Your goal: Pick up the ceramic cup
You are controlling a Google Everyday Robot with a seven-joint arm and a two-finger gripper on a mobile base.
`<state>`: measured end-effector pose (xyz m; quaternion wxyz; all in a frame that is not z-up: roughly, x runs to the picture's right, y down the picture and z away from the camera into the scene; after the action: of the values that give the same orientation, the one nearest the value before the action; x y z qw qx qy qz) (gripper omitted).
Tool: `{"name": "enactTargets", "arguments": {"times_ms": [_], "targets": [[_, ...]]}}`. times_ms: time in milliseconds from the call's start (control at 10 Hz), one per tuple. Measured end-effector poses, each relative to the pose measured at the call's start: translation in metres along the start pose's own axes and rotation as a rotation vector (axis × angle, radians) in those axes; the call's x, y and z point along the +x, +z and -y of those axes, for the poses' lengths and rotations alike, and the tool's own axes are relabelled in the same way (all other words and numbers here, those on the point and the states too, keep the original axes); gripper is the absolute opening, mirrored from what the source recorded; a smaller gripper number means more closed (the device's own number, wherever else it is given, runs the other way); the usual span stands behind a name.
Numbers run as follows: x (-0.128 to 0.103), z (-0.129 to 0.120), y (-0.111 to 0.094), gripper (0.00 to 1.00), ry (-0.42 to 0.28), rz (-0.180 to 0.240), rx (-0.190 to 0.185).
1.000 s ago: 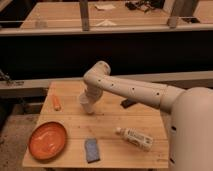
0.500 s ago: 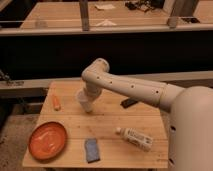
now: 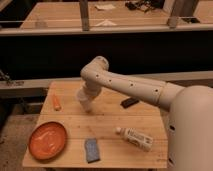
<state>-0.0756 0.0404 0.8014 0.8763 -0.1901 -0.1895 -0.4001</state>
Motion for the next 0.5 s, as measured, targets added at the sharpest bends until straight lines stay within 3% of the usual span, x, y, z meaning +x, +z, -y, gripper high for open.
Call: {"name": "enactTargets", "arguments": {"times_ms": [500], "targets": [[-0.0009,0.0021,-0.0003,0.07,-0.005,0.001,-0.002]]}}
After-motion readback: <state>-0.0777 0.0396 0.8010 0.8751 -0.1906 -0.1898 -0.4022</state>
